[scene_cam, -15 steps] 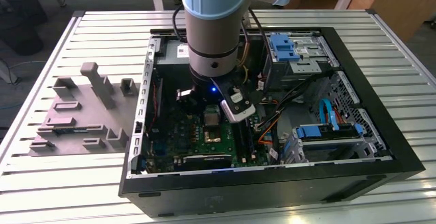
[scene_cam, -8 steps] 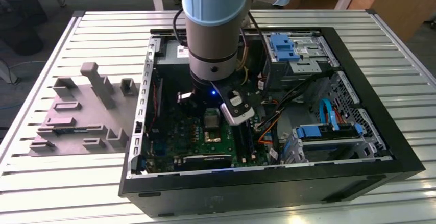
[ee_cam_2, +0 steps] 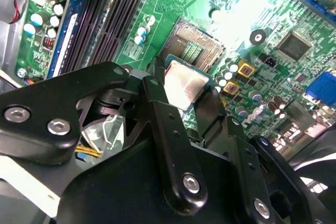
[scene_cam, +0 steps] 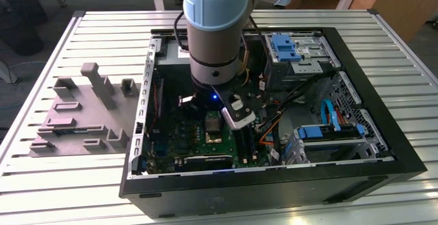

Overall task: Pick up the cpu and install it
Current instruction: 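Place the cpu into insertion slot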

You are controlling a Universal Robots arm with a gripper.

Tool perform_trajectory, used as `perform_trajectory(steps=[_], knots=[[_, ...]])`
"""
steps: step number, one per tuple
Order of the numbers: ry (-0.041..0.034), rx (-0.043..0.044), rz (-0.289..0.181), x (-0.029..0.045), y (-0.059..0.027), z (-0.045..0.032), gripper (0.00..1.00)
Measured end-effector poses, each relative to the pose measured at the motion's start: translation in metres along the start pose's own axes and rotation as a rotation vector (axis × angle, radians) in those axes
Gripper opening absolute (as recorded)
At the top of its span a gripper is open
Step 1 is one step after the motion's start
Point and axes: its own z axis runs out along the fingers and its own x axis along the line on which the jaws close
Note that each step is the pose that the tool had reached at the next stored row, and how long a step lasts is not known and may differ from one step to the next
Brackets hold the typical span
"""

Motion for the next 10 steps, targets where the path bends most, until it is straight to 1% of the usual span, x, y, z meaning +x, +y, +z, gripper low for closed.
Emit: perform_trajectory(steps=[2,4,5,10], knots=[[0.0002,0.0083,0.000,-0.0001,-0.0005,0.0006,0.47],[0.0003,0.0199,0.000,-0.0002,-0.0008,0.0012,0.47],[0.0006,0.0218,0.000,-0.0001,-0.0013,0.0016,0.47],[0.0005,0.0216,0.000,-0.0001,-0.0048,0.0056,0.47]])
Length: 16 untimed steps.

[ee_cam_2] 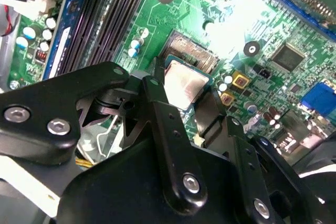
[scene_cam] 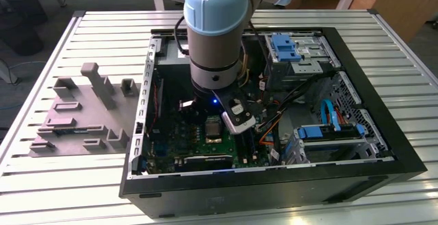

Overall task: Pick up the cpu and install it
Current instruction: 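Place the cpu into insertion slot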

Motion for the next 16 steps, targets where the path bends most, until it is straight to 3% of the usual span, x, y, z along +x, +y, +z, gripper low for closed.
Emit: perform_trajectory(steps=[6,16], knots=[[0.0000,-0.0001,0.000,-0.0003,-0.0051,0.0027,0.47],[0.0000,0.0000,0.001,-0.0006,-0.0061,0.0073,0.47]])
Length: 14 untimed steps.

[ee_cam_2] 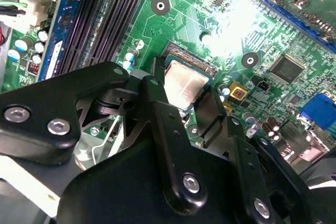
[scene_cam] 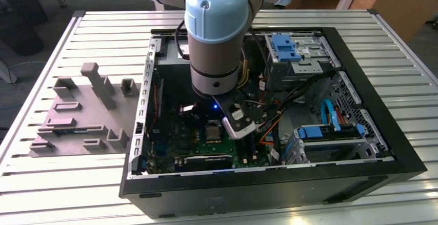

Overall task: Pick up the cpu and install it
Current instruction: 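Place the cpu into insertion slot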

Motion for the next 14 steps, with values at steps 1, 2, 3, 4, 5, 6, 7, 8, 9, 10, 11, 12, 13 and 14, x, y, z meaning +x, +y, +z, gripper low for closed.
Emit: perform_trajectory(steps=[1,2,3,4,5,6,7,8,9,10,11,12,13,14], knots=[[0.0000,0.0000,0.000,0.0000,-0.0003,0.0002,0.47],[-0.0001,0.0000,0.000,0.0000,-0.0005,0.0004,0.47],[-0.0001,-0.0001,0.000,0.0000,-0.0007,0.0007,0.47],[-0.0001,-0.0001,0.000,0.0000,-0.0007,0.0010,0.47],[-0.0001,0.0000,0.000,0.0000,-0.0009,0.0013,0.47],[-0.0001,0.0001,0.000,0.0000,-0.0010,0.0016,0.47],[0.0000,0.0002,0.000,0.0000,-0.0011,0.0019,0.47],[0.0000,0.0003,0.000,0.0000,-0.0012,0.0023,0.47],[0.0001,0.0005,0.000,0.0000,-0.0013,0.0028,0.47],[0.0003,0.0010,0.000,0.0001,-0.0014,0.0034,0.47],[0.0005,0.0014,0.000,0.0001,-0.0014,0.0041,0.47],[0.0006,0.0016,0.000,0.0001,-0.0014,0.0048,0.47],[0.0006,0.0014,0.000,0.0001,-0.0014,0.0055,0.47],[0.0004,0.0012,0.000,0.0000,-0.0014,0.0057,0.47]])
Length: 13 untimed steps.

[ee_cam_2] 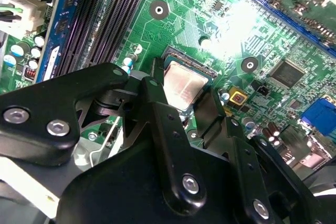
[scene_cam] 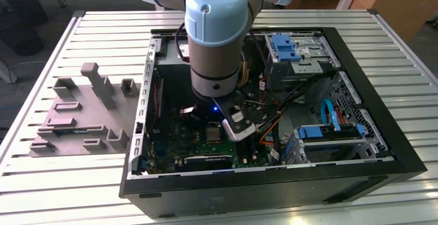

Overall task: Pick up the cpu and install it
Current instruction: 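Place the cpu into insertion slot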

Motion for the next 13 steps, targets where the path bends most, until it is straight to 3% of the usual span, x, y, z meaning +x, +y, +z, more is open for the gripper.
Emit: perform_trajectory(steps=[10,11,13], knots=[[-0.0013,0.0013,0.000,-0.0003,0.0003,0.0007,0.48],[-0.0009,0.0016,0.000,-0.0003,0.0003,0.0007,0.54],[-0.0006,0.0024,0.000,-0.0001,0.0002,0.0006,0.54]])
